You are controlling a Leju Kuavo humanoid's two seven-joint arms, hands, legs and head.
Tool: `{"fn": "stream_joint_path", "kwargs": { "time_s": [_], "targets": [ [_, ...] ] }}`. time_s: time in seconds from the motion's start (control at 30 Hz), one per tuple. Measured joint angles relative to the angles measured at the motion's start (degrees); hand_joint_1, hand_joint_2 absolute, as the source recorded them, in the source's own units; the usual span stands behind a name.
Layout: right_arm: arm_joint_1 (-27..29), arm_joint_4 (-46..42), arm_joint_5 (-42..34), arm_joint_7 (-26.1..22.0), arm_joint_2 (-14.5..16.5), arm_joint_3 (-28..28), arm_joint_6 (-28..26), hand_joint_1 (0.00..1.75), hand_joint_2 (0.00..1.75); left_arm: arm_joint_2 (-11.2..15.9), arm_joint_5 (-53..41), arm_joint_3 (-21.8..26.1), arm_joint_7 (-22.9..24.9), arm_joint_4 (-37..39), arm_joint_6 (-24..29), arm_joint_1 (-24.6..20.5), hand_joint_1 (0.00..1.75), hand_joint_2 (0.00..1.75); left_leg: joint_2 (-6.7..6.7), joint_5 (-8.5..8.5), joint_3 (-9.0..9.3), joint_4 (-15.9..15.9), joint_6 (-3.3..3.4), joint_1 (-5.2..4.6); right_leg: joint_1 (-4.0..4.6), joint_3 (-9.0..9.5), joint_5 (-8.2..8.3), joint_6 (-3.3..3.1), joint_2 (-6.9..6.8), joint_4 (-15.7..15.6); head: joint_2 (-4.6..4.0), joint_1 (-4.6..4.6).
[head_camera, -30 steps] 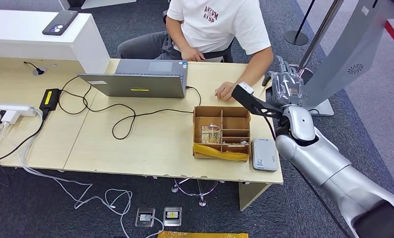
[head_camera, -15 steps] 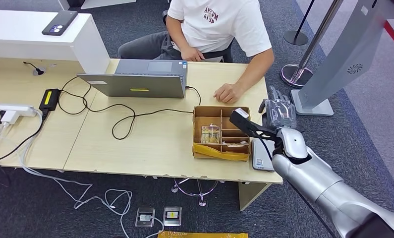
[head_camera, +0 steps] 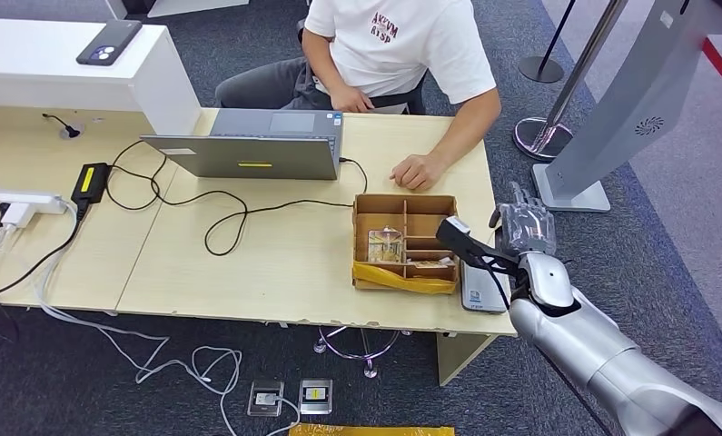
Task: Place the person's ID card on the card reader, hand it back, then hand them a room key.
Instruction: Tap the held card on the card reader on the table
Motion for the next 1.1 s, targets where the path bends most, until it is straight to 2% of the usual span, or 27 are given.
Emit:
{"fn": "stream_joint_path", "kwargs": {
  "time_s": [0.63,1.1],
  "targets": [
    [1.5,1.0,-0.5,-0.9,0.0,-0.1,0.6,1.75,1.75,0.3,0.3,2.3,-0.7,0.0,0.4,0.3,0.00,0.00,0.00,0.00,0.00,0.0,0.00,0.00,0.00,0.00,0.00,0.00,0.00,0.0,0.01,0.01],
    [5.0,1.2,-2.3,-1.7,0.0,-0.1,0.8,1.75,1.75,0.2,0.3,3.5,-1.0,0.3,0.7,0.4,0.00,0.00,0.00,0.00,0.00,0.0,0.00,0.00,0.00,0.01,0.00,0.00,0.00,0.0,0.01,0.01]
  ]
}}
